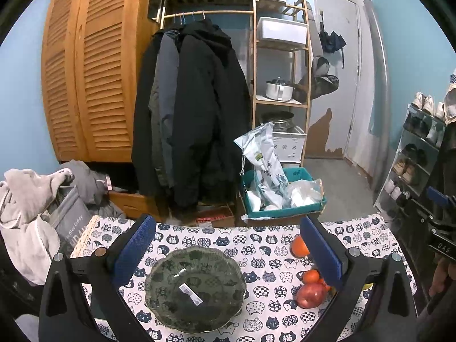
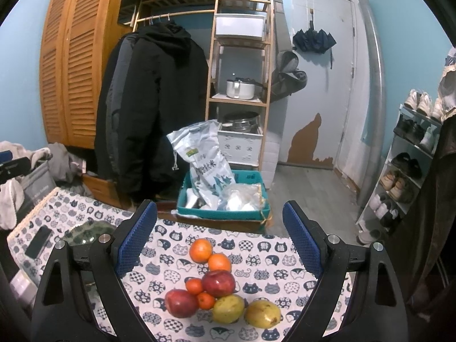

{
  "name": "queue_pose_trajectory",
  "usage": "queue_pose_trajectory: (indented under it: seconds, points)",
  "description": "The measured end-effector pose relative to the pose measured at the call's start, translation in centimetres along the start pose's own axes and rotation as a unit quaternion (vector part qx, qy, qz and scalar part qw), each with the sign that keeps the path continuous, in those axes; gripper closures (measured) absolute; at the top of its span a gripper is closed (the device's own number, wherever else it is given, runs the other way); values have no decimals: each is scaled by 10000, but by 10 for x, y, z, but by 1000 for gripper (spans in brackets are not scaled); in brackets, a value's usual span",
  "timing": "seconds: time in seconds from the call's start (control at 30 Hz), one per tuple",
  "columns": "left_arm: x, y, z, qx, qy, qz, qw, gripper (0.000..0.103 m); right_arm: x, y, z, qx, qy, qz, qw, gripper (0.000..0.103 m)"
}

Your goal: Organize fruits

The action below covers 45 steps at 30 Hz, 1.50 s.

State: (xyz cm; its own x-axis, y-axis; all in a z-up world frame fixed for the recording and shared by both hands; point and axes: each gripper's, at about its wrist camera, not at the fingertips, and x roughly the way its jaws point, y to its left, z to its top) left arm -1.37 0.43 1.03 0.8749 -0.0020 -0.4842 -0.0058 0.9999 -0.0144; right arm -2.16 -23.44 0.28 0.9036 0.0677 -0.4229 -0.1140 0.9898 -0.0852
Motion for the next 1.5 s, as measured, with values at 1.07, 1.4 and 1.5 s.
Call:
queue_pose_trajectory:
  seconds: [1.07,1.4,1.5]
  points:
    - [-1,3,-3,-26,16,61,10000,1,-1,3,1,5,-10,-2,10000,15]
    - [-2,4,-3,7,4,70,10000,1,-1,4,1,6,-7,-7,10000,15]
    - [-2,3,-1,4,19,68,10000,1,-1,3,1,6,-2,-5,10000,15]
